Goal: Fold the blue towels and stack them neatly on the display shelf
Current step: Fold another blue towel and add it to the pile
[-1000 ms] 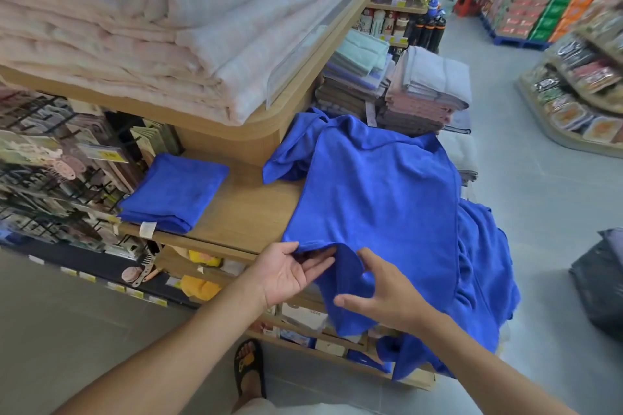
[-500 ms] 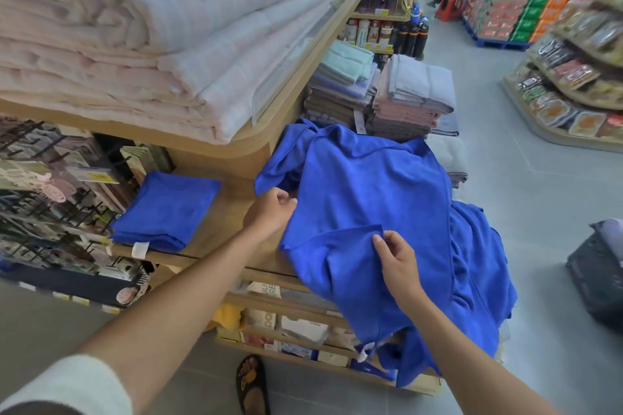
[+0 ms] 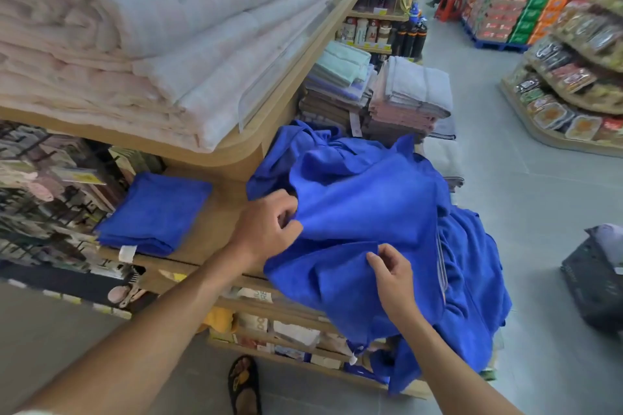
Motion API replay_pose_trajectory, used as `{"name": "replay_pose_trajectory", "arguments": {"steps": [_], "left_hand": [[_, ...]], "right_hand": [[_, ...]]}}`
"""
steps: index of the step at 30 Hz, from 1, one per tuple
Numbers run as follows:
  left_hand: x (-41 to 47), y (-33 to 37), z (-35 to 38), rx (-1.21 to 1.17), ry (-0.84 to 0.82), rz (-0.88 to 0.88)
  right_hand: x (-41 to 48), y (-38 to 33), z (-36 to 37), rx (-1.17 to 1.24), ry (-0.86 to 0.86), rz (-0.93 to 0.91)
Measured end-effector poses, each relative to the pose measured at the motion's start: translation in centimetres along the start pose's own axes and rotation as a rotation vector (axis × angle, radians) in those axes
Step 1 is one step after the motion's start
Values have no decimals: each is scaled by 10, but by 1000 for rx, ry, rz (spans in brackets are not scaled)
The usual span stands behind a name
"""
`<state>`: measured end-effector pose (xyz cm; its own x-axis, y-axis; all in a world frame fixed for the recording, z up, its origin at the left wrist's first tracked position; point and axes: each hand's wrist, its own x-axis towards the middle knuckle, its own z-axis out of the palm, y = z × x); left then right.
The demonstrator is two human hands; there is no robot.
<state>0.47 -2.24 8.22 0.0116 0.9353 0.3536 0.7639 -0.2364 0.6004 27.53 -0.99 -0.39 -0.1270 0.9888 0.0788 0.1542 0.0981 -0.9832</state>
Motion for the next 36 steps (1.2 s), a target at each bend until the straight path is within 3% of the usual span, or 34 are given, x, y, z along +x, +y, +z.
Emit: {"name": "replay_pose_trajectory", "arguments": {"steps": [4,6,9,12,16,19,22,24,27,29,31,33,36], "left_hand": [[-50,-17,-1,411,-520,-235],[-55,-28,0,391,-500,-347],[-39,-40,4,309,-241,-436],[-14,-50,11,307,-119,-304],[16,-51,16,420,-366,133],[25,-48,22,454,-480,121],[28,-48,22,426,-434,93],[28,-47,21,326,-386,21],[31,-36,20,6,-260,-192],[40,-22,17,-215,-131,-300],[50,-3,12,-425,-54,-383],[57,16,5,-559,-53,-395],[56,42,-5,-724,-159,-328]], "right_hand": [[0,2,1,-7,-31,-27],[0,2,3,-15,-46,-25],[-1,0,6,-32,-43,-40],[-1,-1,6,-34,-52,-52],[-1,-1,7,-20,-61,-32],[0,-5,5,6,-121,30],[-3,-24,-1,60,-265,188],[-5,-43,-5,109,-406,318],[-7,-83,-12,218,-698,436],[-3,-116,-18,382,-806,521],[5,-146,-19,534,-817,498],[15,-170,-12,522,-752,389],[35,-189,4,129,-579,94]]}}
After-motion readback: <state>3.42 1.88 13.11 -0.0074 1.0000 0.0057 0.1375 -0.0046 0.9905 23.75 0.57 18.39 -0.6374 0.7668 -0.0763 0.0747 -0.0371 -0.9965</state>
